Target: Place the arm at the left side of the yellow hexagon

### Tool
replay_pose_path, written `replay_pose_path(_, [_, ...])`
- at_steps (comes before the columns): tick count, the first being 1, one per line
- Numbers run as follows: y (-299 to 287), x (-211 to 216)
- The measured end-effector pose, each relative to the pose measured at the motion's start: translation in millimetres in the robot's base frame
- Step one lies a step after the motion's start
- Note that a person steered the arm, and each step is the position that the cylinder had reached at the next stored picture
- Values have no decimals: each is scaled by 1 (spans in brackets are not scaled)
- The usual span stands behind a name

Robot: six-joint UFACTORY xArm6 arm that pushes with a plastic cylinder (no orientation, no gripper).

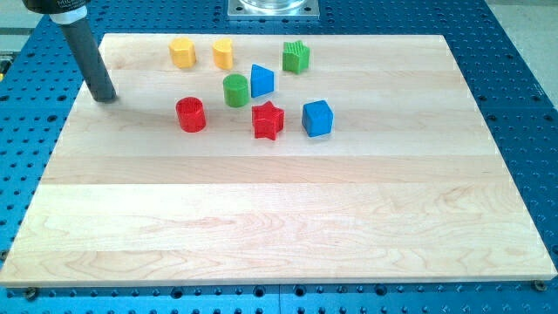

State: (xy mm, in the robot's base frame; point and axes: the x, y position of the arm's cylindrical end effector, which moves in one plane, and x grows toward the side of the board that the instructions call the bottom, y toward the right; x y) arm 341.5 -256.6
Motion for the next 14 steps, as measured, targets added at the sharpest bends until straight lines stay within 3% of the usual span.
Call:
replay_pose_path(7, [-6, 9])
replay_pose_path(9, [-2, -29])
replay_pose_path(14, [-2, -18])
